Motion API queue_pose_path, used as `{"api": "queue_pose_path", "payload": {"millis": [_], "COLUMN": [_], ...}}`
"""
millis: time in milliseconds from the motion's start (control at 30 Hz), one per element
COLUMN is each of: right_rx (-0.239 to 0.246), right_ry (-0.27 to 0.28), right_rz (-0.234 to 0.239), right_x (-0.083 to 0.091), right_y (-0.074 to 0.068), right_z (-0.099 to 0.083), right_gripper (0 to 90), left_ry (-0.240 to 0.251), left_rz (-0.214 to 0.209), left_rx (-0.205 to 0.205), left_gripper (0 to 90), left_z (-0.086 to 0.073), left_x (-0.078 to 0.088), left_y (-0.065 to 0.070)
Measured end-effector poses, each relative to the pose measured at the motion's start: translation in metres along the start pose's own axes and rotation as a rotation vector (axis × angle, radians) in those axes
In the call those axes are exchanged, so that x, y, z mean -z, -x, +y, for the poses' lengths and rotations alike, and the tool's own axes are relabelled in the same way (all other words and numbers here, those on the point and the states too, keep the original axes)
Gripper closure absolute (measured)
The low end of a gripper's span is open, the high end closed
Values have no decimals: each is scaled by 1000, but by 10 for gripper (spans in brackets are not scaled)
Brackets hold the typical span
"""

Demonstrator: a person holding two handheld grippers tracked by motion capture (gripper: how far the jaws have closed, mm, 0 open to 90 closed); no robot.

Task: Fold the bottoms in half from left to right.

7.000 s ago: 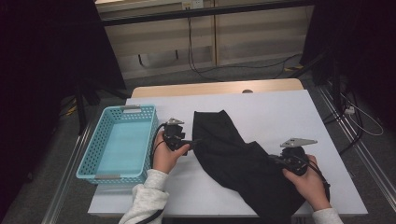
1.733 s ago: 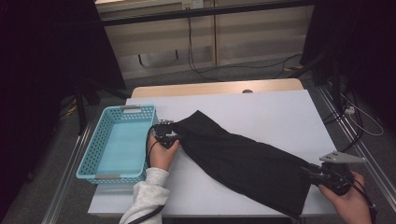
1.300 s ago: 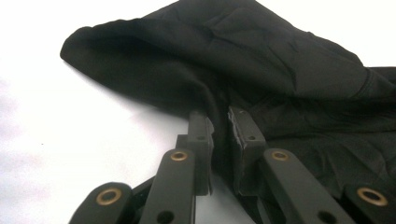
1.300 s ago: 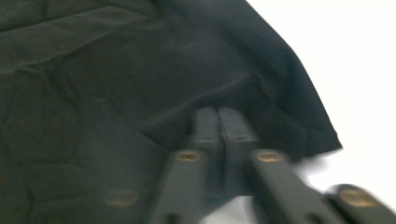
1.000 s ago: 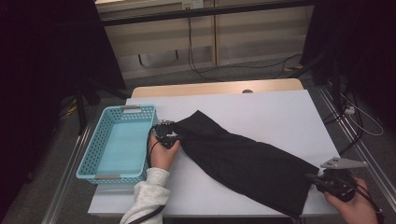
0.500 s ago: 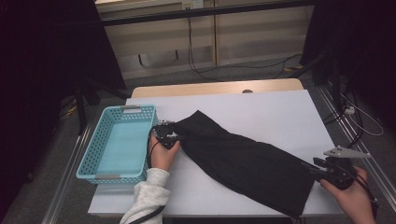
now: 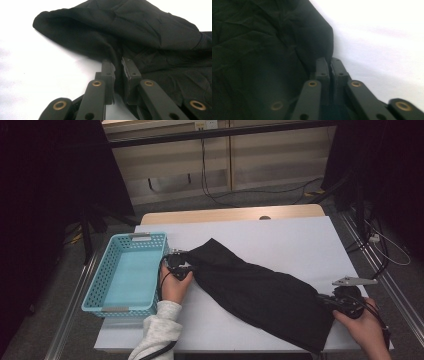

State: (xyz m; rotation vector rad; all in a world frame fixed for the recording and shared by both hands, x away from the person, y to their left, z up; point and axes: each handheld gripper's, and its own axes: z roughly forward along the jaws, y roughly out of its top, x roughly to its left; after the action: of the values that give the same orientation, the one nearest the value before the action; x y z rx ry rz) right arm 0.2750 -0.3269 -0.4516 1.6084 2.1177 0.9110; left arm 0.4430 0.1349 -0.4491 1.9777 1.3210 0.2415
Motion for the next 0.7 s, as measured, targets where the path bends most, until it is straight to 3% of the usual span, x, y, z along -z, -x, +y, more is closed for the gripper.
{"api": "queue_pose_path", "payload": {"millis": [267, 400, 600, 700], "right_rx": [7, -11, -40, -44], "right_ry": [-22, -24, -1, -4], "right_rz": [1, -4, -79, -145], "right_x": [7, 16, 34, 41], "right_y": [5, 15, 36, 48], "right_z": [-1, -6, -11, -15], "right_gripper": [878, 879, 879, 878], "left_ry": [5, 35, 73, 92], "left_rz": [-10, -4, 12, 14], "left_rx": [7, -11, -31, -36], "left_gripper": [797, 677, 522, 476], "left_z": [1, 4, 7, 8], "left_x": [2, 6, 10, 9], "left_y": [-1, 1, 3, 3]}}
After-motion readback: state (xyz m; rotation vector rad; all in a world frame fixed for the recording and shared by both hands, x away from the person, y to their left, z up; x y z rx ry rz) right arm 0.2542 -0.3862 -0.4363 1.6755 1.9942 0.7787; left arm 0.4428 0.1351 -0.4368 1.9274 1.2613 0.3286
